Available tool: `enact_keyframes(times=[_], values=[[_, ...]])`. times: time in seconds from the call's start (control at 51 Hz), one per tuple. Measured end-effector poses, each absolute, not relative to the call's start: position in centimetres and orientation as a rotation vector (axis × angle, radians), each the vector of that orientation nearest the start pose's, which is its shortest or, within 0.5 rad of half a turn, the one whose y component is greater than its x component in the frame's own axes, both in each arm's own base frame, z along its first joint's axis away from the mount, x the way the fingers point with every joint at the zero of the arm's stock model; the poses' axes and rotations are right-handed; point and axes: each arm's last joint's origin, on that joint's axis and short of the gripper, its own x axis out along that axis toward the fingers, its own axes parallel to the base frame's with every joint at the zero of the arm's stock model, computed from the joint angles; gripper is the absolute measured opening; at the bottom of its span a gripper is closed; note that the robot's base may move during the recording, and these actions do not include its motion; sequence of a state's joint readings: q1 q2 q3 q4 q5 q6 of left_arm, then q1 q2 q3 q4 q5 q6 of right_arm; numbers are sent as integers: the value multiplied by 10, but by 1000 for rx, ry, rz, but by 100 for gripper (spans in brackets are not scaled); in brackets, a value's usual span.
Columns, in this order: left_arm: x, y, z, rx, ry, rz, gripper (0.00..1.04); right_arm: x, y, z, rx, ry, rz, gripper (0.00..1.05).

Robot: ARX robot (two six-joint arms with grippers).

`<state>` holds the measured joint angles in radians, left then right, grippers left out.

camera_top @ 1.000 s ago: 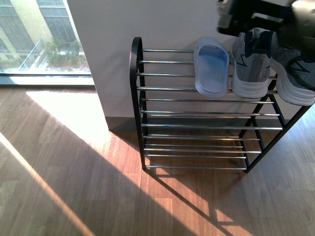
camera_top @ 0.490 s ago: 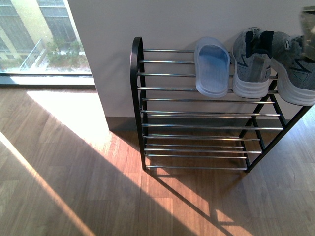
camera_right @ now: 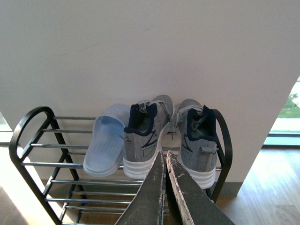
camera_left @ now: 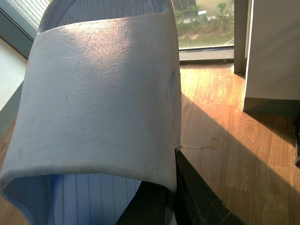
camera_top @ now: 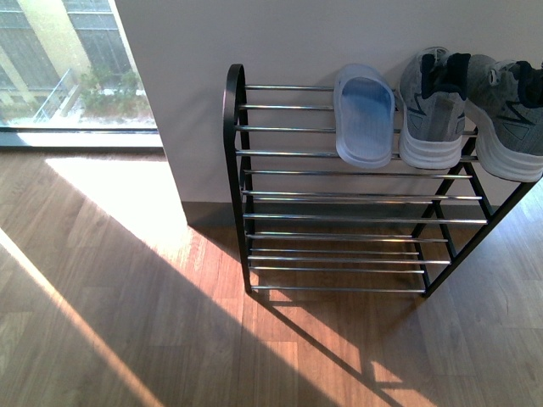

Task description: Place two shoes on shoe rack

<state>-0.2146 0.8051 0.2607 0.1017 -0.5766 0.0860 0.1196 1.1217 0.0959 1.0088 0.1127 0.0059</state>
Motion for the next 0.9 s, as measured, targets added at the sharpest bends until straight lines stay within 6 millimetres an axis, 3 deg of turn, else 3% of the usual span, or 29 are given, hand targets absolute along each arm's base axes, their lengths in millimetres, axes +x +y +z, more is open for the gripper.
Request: enact_keyframes(times=[0.098,0.157,0.255,0.333,0.49,0.588,0.902], values=[[161,-19,179,254,427,337,2,169,14,161,3,19,3,1],[164,-21,177,166,458,281,2,164,12,162,3,17,5,1],[189,-32,183,-12,446,193,2,157,4,162,3,17,20,1],[225,-47,190,-86,431,102,2,151,1,162,3,15,-2,1],[277,-78,195,-116,447,-70,2,144,0,164,3,9,2,1],[318,-105,187,-111,491,-167,2,141,0,167,3,2,1,1],[418,-192,150,-24,602,-357,2,129,0,171,3,-12,1,1]])
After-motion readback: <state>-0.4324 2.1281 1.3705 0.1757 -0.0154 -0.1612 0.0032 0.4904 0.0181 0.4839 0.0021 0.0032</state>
